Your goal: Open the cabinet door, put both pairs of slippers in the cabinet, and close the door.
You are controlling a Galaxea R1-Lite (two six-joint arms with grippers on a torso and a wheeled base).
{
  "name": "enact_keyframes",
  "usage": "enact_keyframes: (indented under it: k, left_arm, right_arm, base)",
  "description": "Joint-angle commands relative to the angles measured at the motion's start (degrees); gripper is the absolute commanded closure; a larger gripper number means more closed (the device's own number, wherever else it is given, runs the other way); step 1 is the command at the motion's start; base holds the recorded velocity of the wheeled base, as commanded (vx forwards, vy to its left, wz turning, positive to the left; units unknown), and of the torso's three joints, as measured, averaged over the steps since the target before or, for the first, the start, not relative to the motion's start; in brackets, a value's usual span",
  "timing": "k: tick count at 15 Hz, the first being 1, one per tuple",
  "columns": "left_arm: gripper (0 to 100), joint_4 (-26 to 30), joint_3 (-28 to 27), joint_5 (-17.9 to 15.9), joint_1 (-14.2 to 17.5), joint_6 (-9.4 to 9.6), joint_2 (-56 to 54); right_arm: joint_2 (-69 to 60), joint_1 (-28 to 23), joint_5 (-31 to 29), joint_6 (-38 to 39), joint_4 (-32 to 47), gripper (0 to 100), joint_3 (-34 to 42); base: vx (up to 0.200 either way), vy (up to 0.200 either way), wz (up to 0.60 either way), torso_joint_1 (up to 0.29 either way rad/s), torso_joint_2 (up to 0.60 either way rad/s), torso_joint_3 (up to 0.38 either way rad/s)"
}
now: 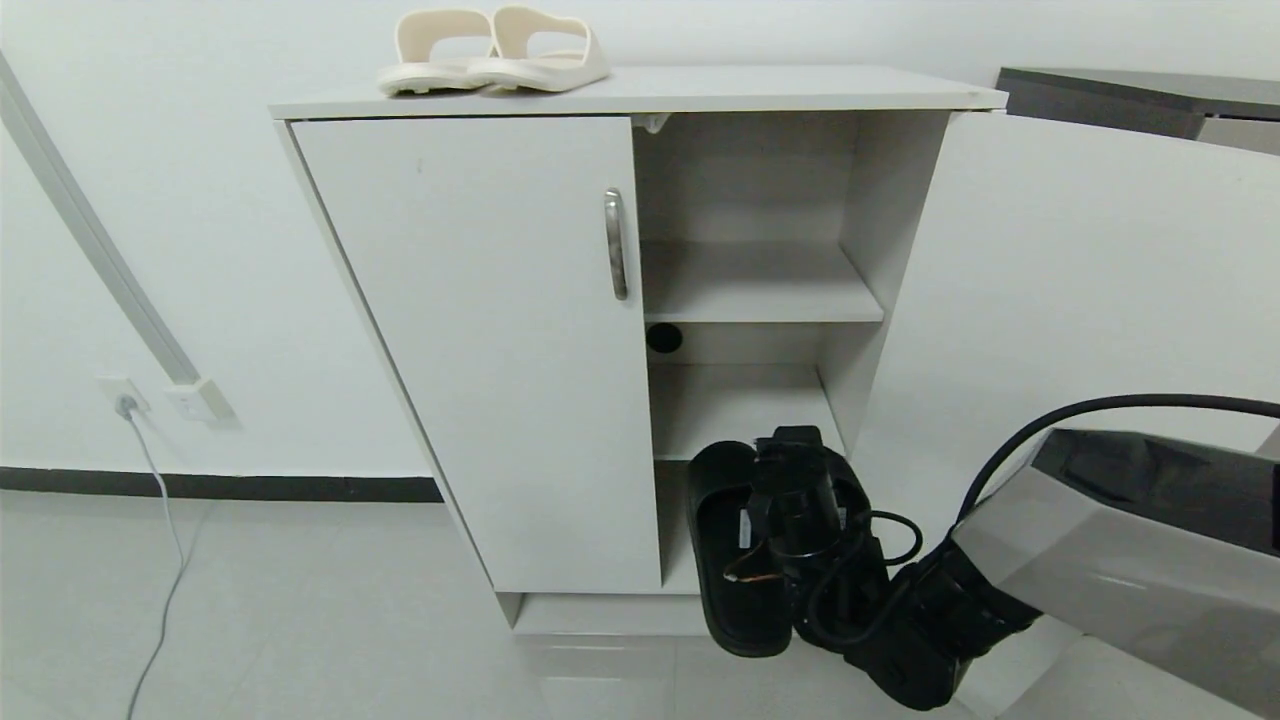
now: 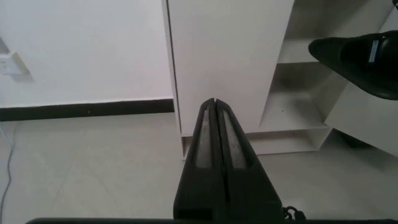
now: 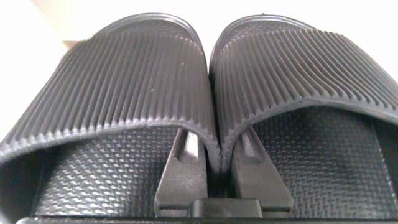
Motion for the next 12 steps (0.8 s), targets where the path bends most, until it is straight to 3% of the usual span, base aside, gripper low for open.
enact_keyframes:
  k: [1,9,12]
  left_arm:
    - [100,0.0,0.0,0.0,0.0,0.04,0.1]
    - [100,0.0,0.0,0.0,0.0,0.04,0.1]
    - [100,0.0,0.0,0.5,0.0,-0.31,0.1]
  right_arm:
    - [2.8,-0.1,0.4,1.3,0.1,100,-0.9]
    - [2.8,1.9,0.3,1.7,0.1,100,-1.0]
    - [2.6,1.8,0.2,1.5,-0.3,100,-1.0]
  base:
    - [0.0,0.0,0.0,0.0,0.0,0.0]
    - [0.0,0.0,0.0,0.0,0.0,0.0]
    - [0.0,0.0,0.0,-0.004,0.0,-0.149]
